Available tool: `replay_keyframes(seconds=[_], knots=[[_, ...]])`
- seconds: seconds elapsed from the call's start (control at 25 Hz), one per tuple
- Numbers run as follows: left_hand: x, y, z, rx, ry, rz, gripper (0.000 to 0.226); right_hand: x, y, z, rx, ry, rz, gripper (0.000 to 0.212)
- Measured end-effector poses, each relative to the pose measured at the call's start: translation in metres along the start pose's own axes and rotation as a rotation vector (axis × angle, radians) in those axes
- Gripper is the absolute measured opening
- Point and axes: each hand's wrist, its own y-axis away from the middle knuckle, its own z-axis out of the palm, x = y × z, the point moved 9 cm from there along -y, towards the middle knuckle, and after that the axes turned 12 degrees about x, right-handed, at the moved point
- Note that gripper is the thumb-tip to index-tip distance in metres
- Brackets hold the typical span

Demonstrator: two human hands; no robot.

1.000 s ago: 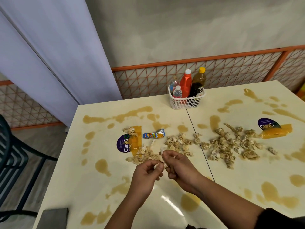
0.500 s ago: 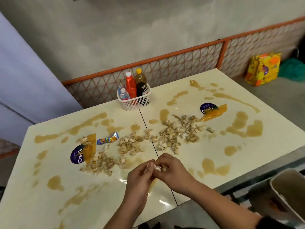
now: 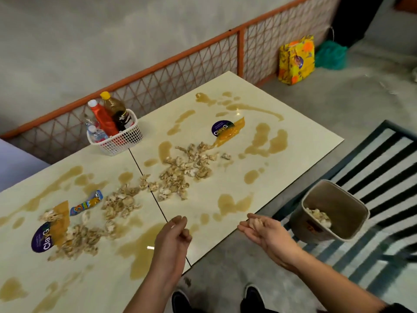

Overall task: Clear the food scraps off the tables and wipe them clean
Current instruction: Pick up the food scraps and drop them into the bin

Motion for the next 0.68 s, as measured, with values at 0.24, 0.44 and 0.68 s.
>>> replay_keyframes(seconds=[0.24,0.44,0.68], knots=[[-0.03,0.024,0.052,-0.202,-0.194,-0.053,0.037,-0.034,-0.015,-0.13,0.444,0.111,-0.06,0.046],[-0.042,0.043,0.083,-0.303,-0.454,-0.047,0.047,-0.05,-0.027,-0.201,0.695,0.054,0.025,0.039],[-0.059,0.044,0.093,-0.363,-0.377,-0.215,0.03,-0.047,-0.064,-0.255,0.807,-0.281,0.147,0.021]])
